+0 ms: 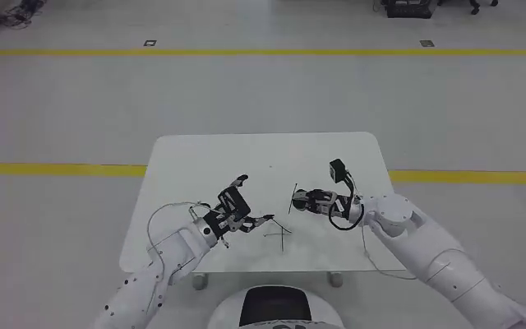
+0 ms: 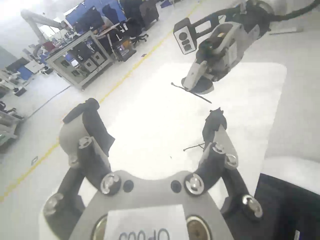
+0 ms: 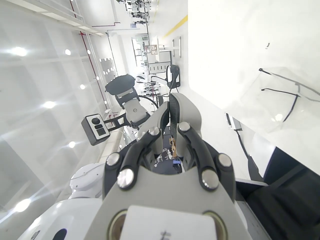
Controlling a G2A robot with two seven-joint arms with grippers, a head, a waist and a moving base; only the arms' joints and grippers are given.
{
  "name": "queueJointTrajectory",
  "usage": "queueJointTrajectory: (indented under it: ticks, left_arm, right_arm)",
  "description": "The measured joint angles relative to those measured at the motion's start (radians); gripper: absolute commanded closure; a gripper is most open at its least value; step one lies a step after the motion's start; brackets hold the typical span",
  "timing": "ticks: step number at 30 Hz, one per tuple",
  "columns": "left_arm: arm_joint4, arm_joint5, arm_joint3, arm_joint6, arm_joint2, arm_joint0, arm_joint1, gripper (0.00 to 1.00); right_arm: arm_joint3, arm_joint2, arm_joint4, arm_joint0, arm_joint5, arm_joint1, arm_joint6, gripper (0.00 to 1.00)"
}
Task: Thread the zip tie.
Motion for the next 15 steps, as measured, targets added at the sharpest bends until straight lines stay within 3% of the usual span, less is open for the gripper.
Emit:
queueJointTrajectory:
  ticks: [7,9,13,15]
  left_arm:
    - [0.0,0.0,0.0,0.001,0.001,-0.001,0.001,0.0]
    - [0.0,0.0,-0.003,-0.014,0.01,-0.014,0.005,0.0]
    - [0.0,0.0,-0.029,-0.062,0.085,-0.079,0.044,0.0]
    - [0.0,0.0,-0.038,-0.105,0.14,-0.127,0.075,0.0]
  right_arm:
    - [0.0,0.0,-0.001,0.0,0.0,0.0,0.0,1.0]
    - [-0.005,0.0,-0.003,-0.006,0.005,-0.002,-0.016,1.0]
    - [-0.008,0.003,0.018,-0.012,0.036,-0.011,-0.034,1.0]
    - [-0.003,0.004,0.034,-0.011,0.052,-0.016,-0.041,1.0]
